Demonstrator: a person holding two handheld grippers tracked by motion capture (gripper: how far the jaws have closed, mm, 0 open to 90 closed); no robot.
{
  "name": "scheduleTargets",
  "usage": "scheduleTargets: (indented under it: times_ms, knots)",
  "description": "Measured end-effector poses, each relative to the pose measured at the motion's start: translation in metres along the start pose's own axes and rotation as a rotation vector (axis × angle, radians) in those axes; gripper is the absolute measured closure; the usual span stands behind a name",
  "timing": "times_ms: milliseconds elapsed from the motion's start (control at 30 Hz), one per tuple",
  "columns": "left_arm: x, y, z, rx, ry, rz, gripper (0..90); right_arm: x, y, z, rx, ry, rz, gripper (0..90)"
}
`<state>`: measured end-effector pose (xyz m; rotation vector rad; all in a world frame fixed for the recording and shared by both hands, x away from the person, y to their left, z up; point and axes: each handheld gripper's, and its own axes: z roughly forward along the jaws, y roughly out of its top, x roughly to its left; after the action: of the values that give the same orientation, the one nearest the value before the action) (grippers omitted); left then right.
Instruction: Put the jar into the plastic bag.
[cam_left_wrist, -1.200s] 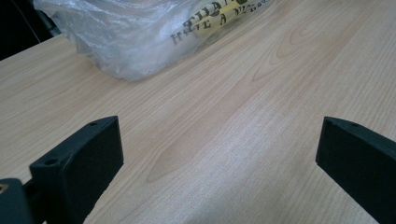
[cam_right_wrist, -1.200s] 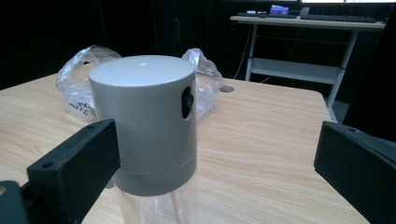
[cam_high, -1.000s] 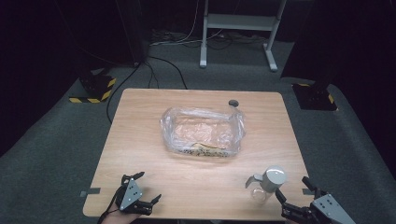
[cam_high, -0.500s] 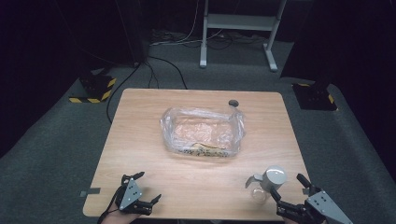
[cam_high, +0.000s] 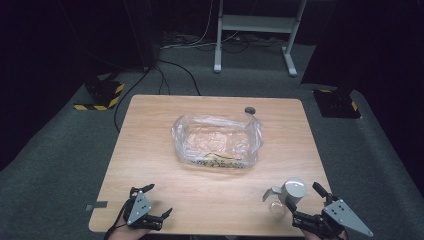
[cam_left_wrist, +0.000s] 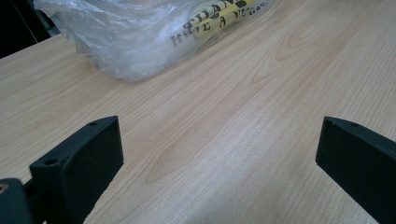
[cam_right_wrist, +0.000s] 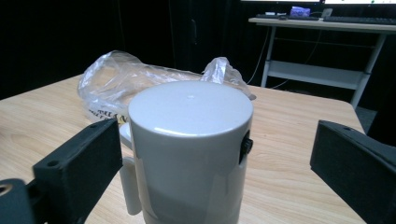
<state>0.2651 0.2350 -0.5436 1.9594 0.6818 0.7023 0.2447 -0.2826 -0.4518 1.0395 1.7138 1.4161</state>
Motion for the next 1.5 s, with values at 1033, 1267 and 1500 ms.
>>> scheduleTargets:
  times_ms: [1033,1267,1500]
  knots:
    - [0.001,0.0,0.0,-0.004,0.002,-0.01,1.3,0.0,0.0,0.017,0.002,0.089,0.004,29.3]
    - [0.001,0.0,0.0,-0.003,0.004,-0.01,1.4,0.0,-0.002,0.017,-0.001,0.099,0.01,31.7]
    - [0.001,0.0,0.0,-0.003,0.004,-0.011,1.4,-0.001,-0.002,0.017,-0.003,0.103,0.009,32.4]
